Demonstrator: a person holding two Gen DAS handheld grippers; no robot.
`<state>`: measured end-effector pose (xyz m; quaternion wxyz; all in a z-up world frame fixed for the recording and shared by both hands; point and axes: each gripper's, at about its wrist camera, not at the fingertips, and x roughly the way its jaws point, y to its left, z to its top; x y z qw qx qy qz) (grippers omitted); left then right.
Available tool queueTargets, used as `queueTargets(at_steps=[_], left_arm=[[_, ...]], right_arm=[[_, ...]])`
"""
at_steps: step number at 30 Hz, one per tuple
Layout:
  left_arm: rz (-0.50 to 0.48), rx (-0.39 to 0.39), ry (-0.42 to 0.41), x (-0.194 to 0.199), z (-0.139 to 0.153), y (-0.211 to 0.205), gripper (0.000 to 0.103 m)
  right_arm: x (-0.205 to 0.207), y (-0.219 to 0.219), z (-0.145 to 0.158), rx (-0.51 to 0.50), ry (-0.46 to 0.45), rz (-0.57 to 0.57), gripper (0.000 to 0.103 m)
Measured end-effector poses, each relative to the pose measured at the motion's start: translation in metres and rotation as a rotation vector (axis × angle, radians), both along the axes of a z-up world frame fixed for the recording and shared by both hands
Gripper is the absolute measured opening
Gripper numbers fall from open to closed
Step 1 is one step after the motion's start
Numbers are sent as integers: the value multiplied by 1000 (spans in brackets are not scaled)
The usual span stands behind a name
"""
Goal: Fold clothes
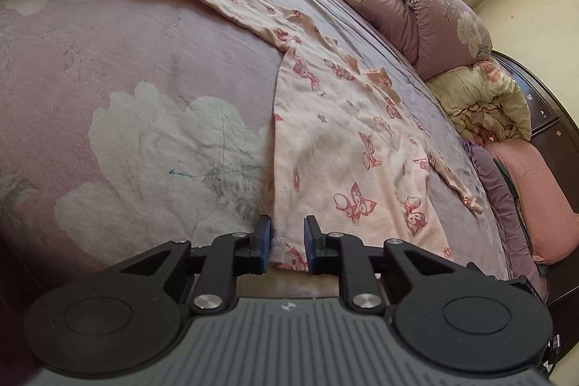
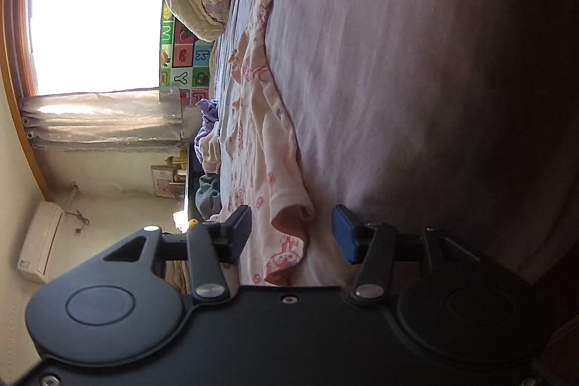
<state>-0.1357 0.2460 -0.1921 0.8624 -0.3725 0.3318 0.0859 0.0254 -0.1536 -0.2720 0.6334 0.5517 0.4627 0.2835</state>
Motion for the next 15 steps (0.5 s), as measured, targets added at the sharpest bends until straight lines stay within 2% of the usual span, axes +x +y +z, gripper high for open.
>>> queueTargets(at_steps=[6,10,11,12,13,14,15], left_arm=[[3,-12,-15,5,-3,-2,26],[-9,15,-19,5,-3,-4,25],[-13,27,-18,6,-3,-6,23],[-16,36,-16,6,-4,-7,16],[-13,35,-10,7,-5,-6,8],[-9,31,-6,7,-6,-5,7],[-8,27,-7,6,-6,-4,6]], right_arm=[[-1,18,-15,104,89,-85,50],[-3,25,-14,125,101,-135,51],[-4,26,-13,120,103,-149,48],[-4,27,-13,107,103,-158,42],[-5,27,-13,96,100,-167,30],[-5,24,-12,90,90,-176,20],[-6,22,-12,83,81,-186,16]])
